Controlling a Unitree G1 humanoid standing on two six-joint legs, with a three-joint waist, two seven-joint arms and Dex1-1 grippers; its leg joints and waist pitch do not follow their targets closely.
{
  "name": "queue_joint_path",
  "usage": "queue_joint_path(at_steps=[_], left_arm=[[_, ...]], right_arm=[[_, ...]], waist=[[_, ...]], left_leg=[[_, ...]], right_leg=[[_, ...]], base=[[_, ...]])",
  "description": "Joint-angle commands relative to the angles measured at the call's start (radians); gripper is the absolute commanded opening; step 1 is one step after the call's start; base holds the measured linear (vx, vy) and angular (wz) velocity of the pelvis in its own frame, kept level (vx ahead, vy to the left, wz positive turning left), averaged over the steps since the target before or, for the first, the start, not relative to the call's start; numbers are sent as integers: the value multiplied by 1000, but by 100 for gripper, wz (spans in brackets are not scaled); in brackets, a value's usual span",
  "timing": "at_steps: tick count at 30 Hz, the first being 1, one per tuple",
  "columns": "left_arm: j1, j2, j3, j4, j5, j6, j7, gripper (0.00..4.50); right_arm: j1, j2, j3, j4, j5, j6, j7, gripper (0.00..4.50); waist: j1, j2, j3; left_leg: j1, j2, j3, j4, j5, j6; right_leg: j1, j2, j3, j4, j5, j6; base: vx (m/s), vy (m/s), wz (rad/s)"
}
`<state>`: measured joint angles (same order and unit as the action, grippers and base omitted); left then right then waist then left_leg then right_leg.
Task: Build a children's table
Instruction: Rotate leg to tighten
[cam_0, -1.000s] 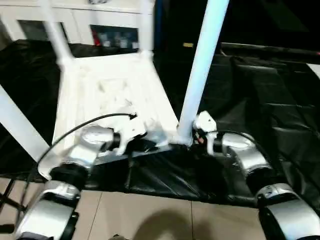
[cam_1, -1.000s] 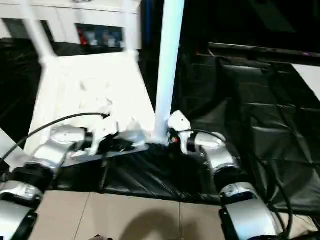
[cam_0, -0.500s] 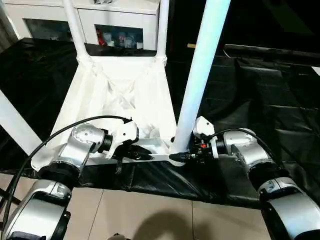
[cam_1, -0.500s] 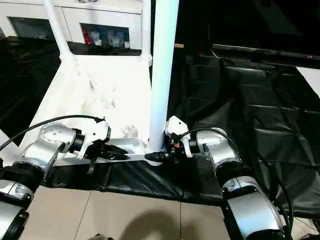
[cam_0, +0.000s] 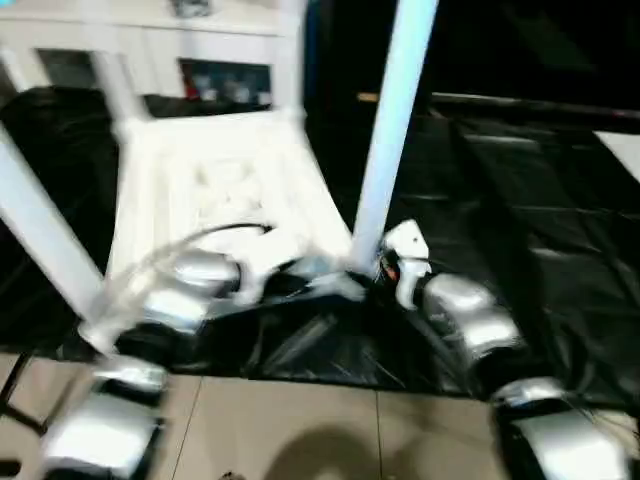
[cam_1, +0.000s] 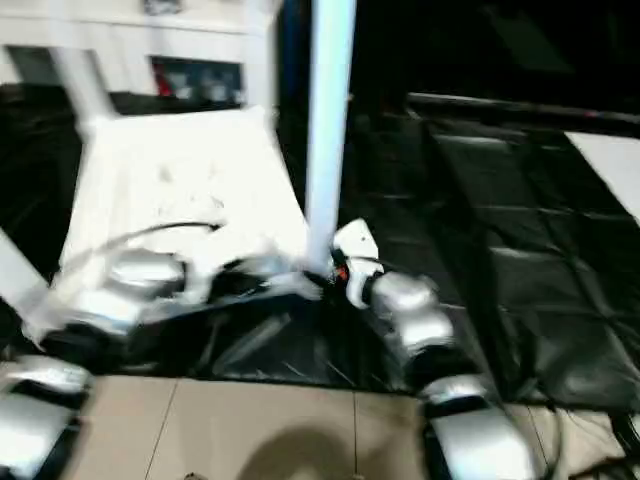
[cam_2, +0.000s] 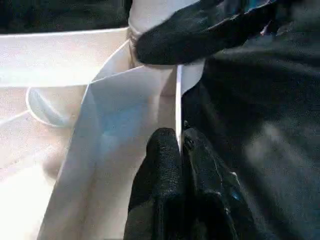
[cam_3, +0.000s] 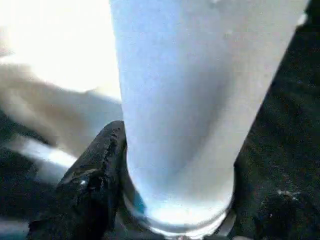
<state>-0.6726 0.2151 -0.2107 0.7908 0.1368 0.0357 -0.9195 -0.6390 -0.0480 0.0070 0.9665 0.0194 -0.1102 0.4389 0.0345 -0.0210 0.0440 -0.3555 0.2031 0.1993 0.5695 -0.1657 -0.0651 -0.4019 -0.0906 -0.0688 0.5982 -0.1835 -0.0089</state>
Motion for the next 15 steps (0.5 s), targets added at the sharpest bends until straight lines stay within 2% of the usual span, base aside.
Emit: queue_joint_path(at_steps=[1, 2, 5, 6, 8, 10, 12, 13, 15], left_arm=[[12, -86, -57, -21, 7, 7, 43, 0], [13, -97, -63, -21, 13, 8, 52, 0], [16, -115, -82, -21, 25, 0, 62, 0], [16, -115, -84, -21, 26, -3, 60, 0], [19, -98, -81, -30, 22, -9, 41, 0], [24, -65, -77, -34, 23, -31, 13, 0], [24, -57, -76, -34, 25, -38, 9, 0], [30, -29, -69, -40, 13, -51, -36, 0], [33, -18, -68, -44, 9, -59, -56, 0]], right_arm=[[-3, 81, 49, 45, -46, 44, -76, 266], [-6, 94, 50, 46, -47, 47, -93, 266], [-8, 128, 71, 6, -52, -7, -47, 266], [-7, 125, 75, -2, -56, -21, -40, 301], [-9, 108, 49, -21, -20, -27, -2, 336], [-8, 75, 36, -39, 15, -21, 77, 354], [-8, 65, 36, -44, 22, -19, 100, 373], [-6, 17, 52, -53, 23, -19, 187, 373], [-5, -3, 62, -57, 19, -20, 219, 393]], waist=[[-5, 1, -43], [-9, 7, -44], [-10, 9, -45], [-11, 7, -47], [-10, 9, -50], [-9, 3, -51], [-6, 5, -52], [-5, 2, -52], [-3, 1, -55]], left_leg=[[17, 25, -31, -73, -444, -26], [16, 24, -31, -73, -449, -19], [21, 24, -32, -73, -478, -8], [18, 25, -32, -76, -475, -6], [13, 28, -31, -80, -452, -3], [11, 29, -26, -79, -433, 8], [11, 29, -22, -77, -417, 18], [9, 29, -20, -76, -406, 26], [4, 29, -19, -73, -370, 37]], right_leg=[[18, -56, 33, -112, -580, -103], [18, -56, 33, -117, -576, -98], [14, -53, 31, -120, -572, -95], [17, -55, 31, -118, -550, -100], [22, -53, 34, -112, -483, -118], [25, -52, 37, -105, -412, -148], [25, -53, 41, -103, -382, -162], [27, -54, 41, -102, -374, -167], [33, -55, 42, -97, -349, -173]], base=[[0, 0, 0], [0, 0, 0], [0, 0, 0], [0, 0, 0], [0, 0, 0], [0, 0, 0], [0, 0, 0], [0, 0, 0], [0, 0, 0]])
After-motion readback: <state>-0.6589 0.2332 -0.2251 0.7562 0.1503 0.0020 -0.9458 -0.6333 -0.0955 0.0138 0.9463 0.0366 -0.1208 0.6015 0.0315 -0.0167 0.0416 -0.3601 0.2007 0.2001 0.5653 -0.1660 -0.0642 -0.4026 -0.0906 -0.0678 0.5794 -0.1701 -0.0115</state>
